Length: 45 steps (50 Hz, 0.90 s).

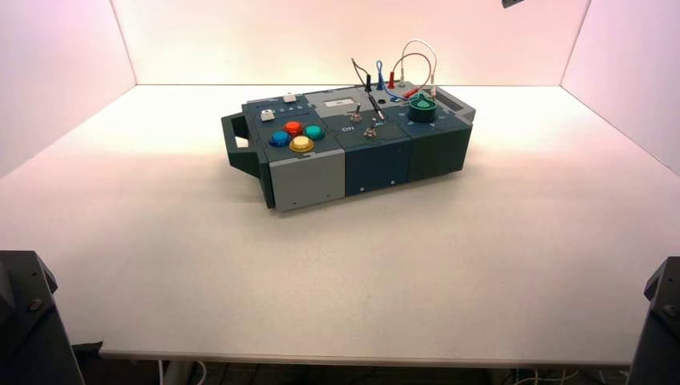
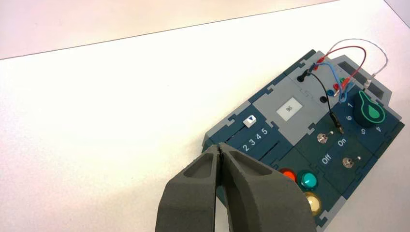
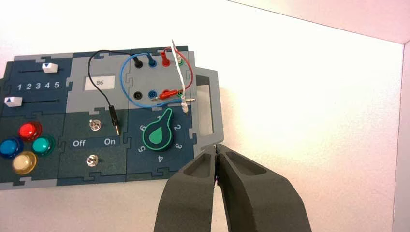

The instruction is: Move the box closer.

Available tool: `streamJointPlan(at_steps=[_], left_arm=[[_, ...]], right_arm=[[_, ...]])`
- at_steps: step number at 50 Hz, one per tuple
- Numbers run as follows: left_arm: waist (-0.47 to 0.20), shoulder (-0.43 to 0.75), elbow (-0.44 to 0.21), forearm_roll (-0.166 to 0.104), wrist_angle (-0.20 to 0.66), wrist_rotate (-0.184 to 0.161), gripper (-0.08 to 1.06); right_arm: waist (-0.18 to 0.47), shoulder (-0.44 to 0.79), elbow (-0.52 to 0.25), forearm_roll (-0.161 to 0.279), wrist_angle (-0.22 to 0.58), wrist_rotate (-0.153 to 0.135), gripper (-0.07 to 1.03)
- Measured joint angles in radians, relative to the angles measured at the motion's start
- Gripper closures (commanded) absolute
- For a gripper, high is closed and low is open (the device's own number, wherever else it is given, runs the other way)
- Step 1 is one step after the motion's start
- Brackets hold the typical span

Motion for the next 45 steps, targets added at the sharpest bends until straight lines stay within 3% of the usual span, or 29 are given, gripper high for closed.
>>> streamJointPlan(at_steps=[33,45], left_arm=[[0.0,0.0,-0.002,0.0,0.0,0.0,1.01],[0.0,0.009,-0.002,0.0,0.0,0.0,1.01]], right_arm=[[0.0,0.026,0.0,0.005,0.0,0.0,0.98],[0.002,0.061,-0.025,0.014,0.034,0.0,0.98]])
